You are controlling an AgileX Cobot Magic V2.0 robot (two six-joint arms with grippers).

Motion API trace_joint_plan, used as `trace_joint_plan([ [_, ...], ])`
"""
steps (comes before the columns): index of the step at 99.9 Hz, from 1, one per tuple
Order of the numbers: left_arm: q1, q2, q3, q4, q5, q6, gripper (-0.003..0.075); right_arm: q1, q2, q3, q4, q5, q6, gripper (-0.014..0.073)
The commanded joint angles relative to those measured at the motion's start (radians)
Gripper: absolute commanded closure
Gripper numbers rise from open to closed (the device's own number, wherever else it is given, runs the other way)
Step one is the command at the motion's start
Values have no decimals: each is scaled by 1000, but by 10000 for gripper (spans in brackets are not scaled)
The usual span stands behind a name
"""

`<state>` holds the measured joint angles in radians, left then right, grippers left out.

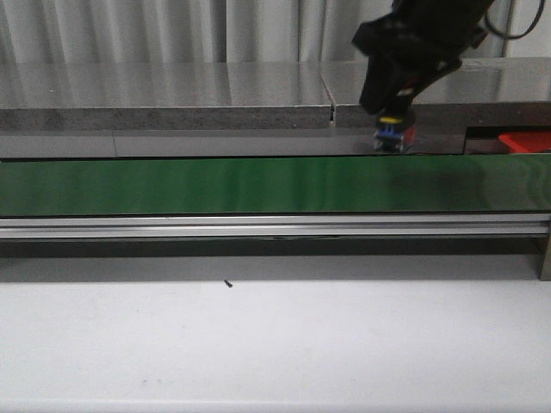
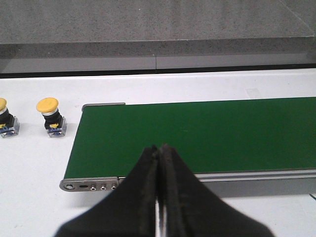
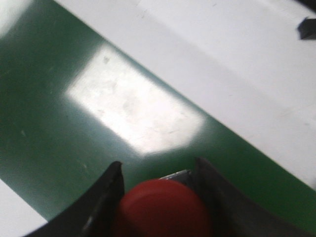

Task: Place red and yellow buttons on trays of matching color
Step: 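Drop the second red button into the red tray with the right gripper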

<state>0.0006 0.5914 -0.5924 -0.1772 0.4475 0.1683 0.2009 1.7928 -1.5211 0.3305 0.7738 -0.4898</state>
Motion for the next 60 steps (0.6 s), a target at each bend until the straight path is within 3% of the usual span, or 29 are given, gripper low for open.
trace_joint_plan([
  [1,-7,1,-27,-15,-74,-3,739,-62,-92,-75,17,1,1,394],
  [17,-7,1,-27,-15,-74,-3,739,-233,-104,-169,20,39,4,394],
  [41,-7,1,-27,-15,-74,-3,739,-521,-64,-219,116,-57,9,394],
  [60,-7,1,-27,-15,-74,-3,739,-654,67,-304,230,-70,8,394],
])
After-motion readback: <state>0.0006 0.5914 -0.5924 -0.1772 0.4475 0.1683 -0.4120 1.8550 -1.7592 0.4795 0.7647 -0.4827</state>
